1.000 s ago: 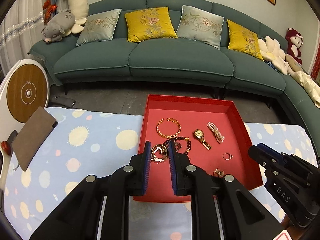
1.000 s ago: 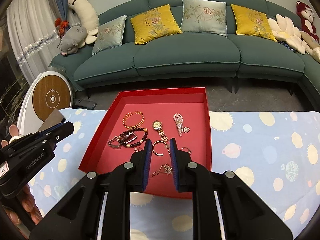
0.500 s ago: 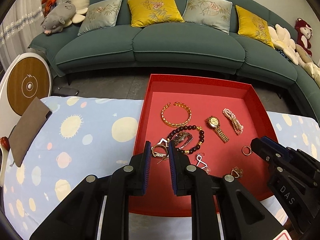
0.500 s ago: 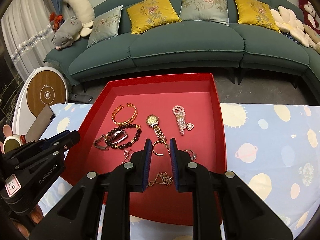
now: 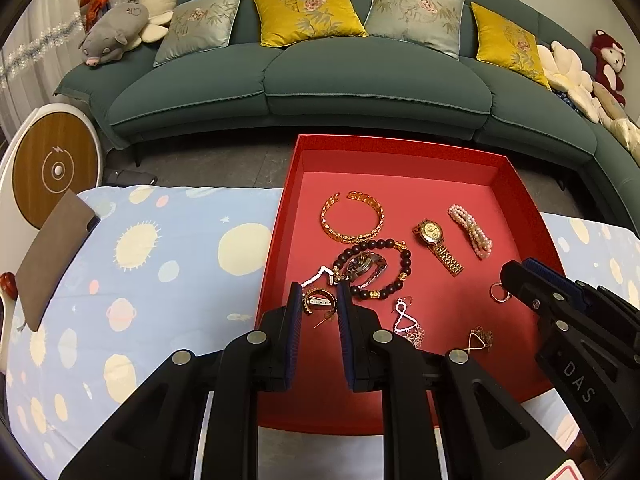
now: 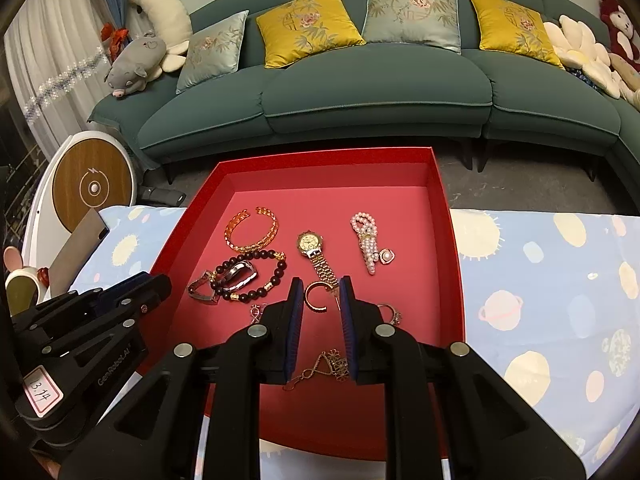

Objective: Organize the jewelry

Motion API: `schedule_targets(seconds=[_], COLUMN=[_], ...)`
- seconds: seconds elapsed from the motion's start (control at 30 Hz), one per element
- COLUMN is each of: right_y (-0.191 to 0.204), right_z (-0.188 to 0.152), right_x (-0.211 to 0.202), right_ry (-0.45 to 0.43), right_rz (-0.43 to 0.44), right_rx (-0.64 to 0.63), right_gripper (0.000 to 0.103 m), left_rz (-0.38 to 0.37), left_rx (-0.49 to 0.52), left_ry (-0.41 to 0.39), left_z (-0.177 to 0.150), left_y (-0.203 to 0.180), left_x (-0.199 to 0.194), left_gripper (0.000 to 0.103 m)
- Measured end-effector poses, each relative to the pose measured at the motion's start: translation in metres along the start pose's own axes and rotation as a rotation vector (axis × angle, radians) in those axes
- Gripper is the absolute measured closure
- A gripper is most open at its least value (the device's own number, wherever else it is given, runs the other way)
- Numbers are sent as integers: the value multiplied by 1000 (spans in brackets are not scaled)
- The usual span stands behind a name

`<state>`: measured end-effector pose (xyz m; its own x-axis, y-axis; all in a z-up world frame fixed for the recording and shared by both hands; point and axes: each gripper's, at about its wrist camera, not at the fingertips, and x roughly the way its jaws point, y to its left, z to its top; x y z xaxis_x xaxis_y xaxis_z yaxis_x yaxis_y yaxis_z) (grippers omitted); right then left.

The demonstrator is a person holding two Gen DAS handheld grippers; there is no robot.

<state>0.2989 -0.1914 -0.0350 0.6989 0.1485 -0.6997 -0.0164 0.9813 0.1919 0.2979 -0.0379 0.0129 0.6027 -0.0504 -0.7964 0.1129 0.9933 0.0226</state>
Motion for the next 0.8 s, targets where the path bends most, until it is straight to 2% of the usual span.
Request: schedule_targets(seconds=[0.5, 0.57, 0.6, 0.63, 0.73, 0.8], right_y=[3, 3, 2, 2, 2, 3], right_z=[0, 1, 0, 0, 2, 2], right_x=[4, 3, 2, 0, -7, -13], right_ry=[0, -3, -8, -13, -29, -34], right_rz=[1, 1, -2, -3, -12, -20], right_rx=[2, 1, 3, 6, 9, 7], right_gripper=[84, 84, 84, 82, 73, 72], left_rz=[6, 10, 13, 21, 31, 34], left_rx=[16, 16, 16, 15, 12, 5], left_ry=[-1, -7, -10, -13, -29, -34], left_z=[-4, -5, -5, -6, -7, -7], left_y=[-6, -7, -7, -7, -7, -7], left_x=[2, 1, 0, -1, -7, -12], left_gripper=[85, 83, 78, 72, 67, 62])
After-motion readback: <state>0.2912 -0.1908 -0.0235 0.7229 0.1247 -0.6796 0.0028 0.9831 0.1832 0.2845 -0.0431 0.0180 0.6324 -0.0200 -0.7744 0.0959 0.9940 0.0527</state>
